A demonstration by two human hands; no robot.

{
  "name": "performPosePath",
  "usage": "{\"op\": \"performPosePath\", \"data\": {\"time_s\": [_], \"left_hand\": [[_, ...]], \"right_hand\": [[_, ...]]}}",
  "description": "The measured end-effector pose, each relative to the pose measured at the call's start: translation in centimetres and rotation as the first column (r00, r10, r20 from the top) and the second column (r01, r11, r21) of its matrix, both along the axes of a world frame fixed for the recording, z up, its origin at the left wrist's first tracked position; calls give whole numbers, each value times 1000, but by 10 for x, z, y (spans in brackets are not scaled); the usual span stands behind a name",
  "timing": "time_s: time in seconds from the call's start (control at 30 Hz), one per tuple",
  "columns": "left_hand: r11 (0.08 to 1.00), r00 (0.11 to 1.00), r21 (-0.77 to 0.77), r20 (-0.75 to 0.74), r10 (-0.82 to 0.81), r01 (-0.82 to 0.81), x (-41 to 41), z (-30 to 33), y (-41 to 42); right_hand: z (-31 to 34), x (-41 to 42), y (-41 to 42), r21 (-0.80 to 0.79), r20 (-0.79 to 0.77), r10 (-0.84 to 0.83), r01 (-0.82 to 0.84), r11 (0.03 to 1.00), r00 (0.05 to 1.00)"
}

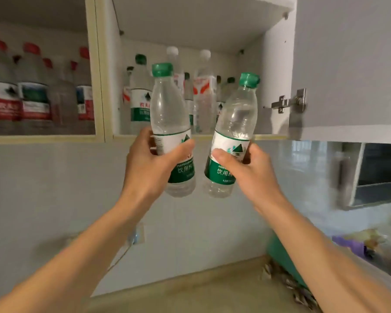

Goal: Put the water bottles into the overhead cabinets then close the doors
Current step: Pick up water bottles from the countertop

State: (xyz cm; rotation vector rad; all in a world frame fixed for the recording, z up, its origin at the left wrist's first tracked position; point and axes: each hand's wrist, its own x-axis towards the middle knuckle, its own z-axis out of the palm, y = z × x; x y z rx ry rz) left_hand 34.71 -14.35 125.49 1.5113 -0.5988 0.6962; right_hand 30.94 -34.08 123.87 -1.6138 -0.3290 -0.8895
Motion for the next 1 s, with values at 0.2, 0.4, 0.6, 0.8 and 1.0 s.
{"op": "performPosePath", "data": {"time_s": [0.2, 0.4, 0.6, 0.8, 1.0], "left_hand": [[1000, 988, -14, 152, 21, -19, 11, 91, -17], [958, 959, 81, 94, 267, -274, 51, 130, -9], [938, 940, 91, -43, 340, -335, 90, 130, -4], [979, 978, 154, -139, 157, -135, 112, 138, -23], [967, 983, 228, -118, 141, -111, 127, 138, -64]], "right_hand": [[93, 15, -20, -41, 123, -47, 52, 998, 991], [140, 52, -43, -70, 41, -37, 40, 997, 998], [142, 94, -42, -108, -69, -44, 37, 993, 997], [145, 119, -43, -201, -63, -148, 133, 970, 987], [147, 141, -56, -226, -80, -226, 203, 953, 971]]}}
